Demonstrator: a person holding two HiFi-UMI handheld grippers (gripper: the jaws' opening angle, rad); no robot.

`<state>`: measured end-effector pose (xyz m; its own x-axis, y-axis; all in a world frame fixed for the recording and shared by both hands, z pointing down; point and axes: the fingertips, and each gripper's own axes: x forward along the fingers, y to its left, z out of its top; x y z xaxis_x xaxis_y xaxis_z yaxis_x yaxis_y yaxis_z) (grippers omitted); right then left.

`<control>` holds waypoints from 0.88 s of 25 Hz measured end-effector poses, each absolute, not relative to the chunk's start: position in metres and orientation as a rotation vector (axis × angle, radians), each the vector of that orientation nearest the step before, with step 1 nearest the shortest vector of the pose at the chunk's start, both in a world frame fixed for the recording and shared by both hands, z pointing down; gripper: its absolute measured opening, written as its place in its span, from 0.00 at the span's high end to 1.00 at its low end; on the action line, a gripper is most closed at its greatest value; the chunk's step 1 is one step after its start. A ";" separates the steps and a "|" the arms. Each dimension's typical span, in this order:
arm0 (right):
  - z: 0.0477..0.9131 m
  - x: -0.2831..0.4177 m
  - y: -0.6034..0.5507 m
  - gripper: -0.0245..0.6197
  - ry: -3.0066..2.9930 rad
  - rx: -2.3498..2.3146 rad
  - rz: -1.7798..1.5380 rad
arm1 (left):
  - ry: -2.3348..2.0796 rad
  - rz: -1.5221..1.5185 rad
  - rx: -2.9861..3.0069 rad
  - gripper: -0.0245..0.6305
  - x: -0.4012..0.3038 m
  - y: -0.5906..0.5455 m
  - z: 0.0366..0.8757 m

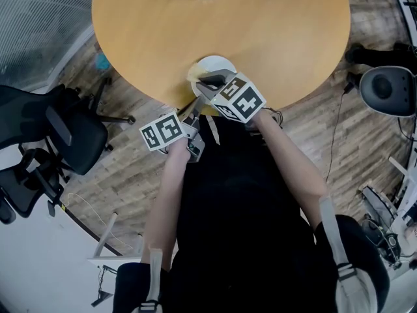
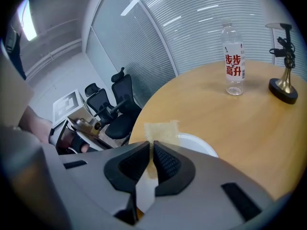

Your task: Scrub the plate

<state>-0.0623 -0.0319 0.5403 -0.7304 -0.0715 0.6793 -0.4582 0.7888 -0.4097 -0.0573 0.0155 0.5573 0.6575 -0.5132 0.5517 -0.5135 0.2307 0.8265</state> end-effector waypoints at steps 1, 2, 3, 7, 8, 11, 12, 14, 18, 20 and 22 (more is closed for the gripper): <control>0.543 -0.059 -0.037 0.91 -2.299 0.416 0.753 | -0.935 0.001 1.399 0.93 -0.058 0.016 0.558; 0.547 -0.054 -0.043 0.91 -2.288 0.446 0.753 | -0.935 0.002 1.398 0.93 -0.058 0.016 0.558; 0.550 -0.049 -0.048 0.91 -2.278 0.476 0.756 | -0.935 0.003 1.397 0.93 -0.059 0.016 0.558; 0.560 -0.025 -0.067 0.91 -2.235 0.571 0.783 | -0.938 0.005 1.392 0.93 -0.059 0.016 0.559; 0.562 -0.018 -0.071 0.91 -2.224 0.592 0.792 | -0.938 0.007 1.391 0.93 -0.060 0.016 0.559; 0.567 0.005 -0.081 0.91 -2.196 0.651 0.837 | -0.936 0.009 1.391 0.93 -0.059 0.015 0.560; 0.568 0.011 -0.083 0.91 -2.189 0.664 0.847 | -0.936 0.010 1.392 0.93 -0.059 0.015 0.560; 0.568 0.019 -0.084 0.91 -2.182 0.673 0.851 | -0.938 0.010 1.392 0.93 -0.060 0.016 0.561; 0.569 0.019 -0.076 0.91 -2.177 0.639 0.833 | -0.941 0.010 1.388 0.93 -0.060 0.017 0.562; 0.570 0.015 -0.067 0.91 -2.176 0.605 0.818 | -0.942 0.010 1.389 0.93 -0.059 0.017 0.561; 0.570 0.008 -0.057 0.91 -2.179 0.575 0.816 | -0.942 0.010 1.391 0.93 -0.059 0.017 0.560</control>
<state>0.0083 -0.0570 0.5696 -0.6353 -0.1479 0.7580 -0.6095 0.6988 -0.3745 -0.0586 0.0169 0.5599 0.6514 -0.5089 0.5627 -0.5208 0.2394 0.8194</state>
